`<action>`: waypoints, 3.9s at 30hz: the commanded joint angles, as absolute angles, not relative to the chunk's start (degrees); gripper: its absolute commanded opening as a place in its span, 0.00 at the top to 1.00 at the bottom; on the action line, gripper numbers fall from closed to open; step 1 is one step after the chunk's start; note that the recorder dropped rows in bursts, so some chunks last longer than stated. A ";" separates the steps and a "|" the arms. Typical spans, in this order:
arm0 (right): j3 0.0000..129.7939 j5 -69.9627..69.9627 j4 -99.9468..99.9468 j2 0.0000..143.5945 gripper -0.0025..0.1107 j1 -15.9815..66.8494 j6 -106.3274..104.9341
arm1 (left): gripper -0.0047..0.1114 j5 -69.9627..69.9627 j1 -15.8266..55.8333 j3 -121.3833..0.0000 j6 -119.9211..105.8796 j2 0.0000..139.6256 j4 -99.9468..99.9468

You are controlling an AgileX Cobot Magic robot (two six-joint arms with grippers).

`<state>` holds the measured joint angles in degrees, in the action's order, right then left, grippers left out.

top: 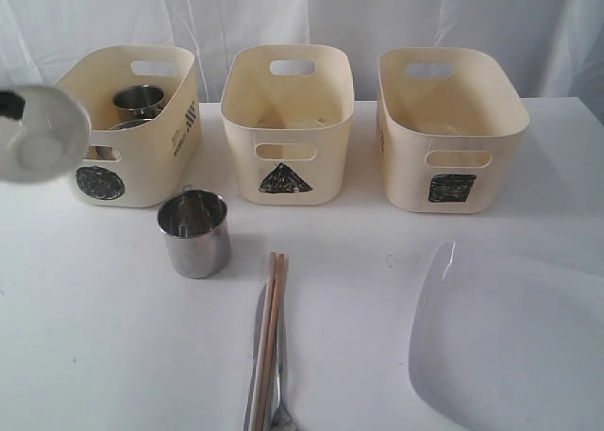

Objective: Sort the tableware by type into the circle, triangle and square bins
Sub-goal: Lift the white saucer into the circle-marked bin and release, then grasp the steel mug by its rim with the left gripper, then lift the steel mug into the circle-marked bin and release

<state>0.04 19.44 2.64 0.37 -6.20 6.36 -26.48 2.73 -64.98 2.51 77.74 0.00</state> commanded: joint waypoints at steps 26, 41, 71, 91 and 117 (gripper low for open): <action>0.00 19.21 2.81 0.00 0.98 -6.34 6.28 | 0.92 22.45 3.94 -69.40 3.14 102.35 7.29; 0.00 19.21 2.81 0.00 0.98 -6.34 6.28 | 0.34 4.56 4.11 -69.40 10.20 89.07 9.93; 0.00 19.21 2.81 0.00 0.98 -6.34 6.28 | 0.96 -29.90 4.11 -56.73 -33.93 89.61 -63.04; 0.00 19.21 2.81 0.00 0.98 -6.34 6.28 | 0.43 -23.87 4.11 -56.73 -37.54 95.40 -62.92; 0.00 19.21 2.81 0.00 0.98 -6.34 7.78 | 0.43 -13.32 15.40 -56.73 -43.55 105.26 -61.25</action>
